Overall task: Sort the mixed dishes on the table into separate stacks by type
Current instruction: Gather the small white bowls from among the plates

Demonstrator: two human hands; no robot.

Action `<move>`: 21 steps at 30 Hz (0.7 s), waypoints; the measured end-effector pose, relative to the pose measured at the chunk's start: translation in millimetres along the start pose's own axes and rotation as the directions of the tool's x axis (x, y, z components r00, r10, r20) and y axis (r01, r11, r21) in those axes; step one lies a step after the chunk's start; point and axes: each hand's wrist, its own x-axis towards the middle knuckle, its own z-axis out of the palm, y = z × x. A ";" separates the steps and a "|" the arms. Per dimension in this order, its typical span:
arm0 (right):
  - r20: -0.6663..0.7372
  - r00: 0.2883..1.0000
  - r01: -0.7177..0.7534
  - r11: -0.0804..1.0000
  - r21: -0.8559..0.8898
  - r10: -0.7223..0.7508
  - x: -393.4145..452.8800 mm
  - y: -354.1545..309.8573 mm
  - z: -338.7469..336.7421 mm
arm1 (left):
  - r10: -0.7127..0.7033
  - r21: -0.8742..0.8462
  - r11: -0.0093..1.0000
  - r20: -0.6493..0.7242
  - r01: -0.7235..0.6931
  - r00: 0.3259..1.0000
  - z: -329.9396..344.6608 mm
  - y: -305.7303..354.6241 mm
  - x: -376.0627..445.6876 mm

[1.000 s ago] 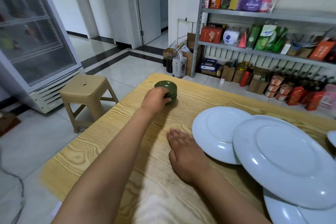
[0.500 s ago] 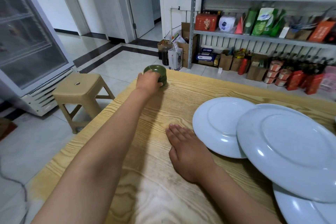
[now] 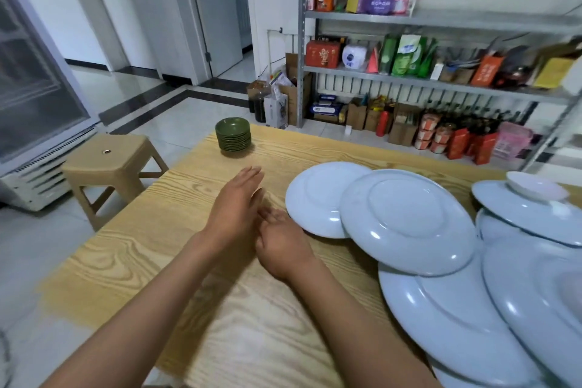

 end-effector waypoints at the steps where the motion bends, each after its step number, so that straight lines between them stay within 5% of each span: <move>1: -0.010 1.000 -0.005 1.000 0.007 0.006 -6.3 -0.8 -0.2 | 0.016 -0.010 1.000 0.001 -0.016 1.000 -1.6 9.1 -8.6; 7: -0.052 0.998 -0.025 0.998 0.060 0.028 -66.3 3.7 11.2 | 0.236 0.003 0.972 0.015 -0.236 0.972 -15.1 73.1 -33.6; 15: -0.203 0.945 -0.194 0.939 0.286 0.257 -162.5 3.9 -83.2 | 0.264 -0.249 0.934 0.006 -0.254 0.964 -26.7 175.3 -51.1; 18: -0.336 0.850 -0.250 0.873 0.419 0.405 -209.0 17.7 -133.0 | 0.315 -0.323 0.902 0.041 -0.286 0.948 -17.6 211.3 -59.3; 21: -0.465 0.663 -0.337 0.789 0.514 0.586 -250.9 41.4 -170.0 | 0.367 -0.379 0.871 0.077 -0.313 0.927 -2.1 246.3 -68.2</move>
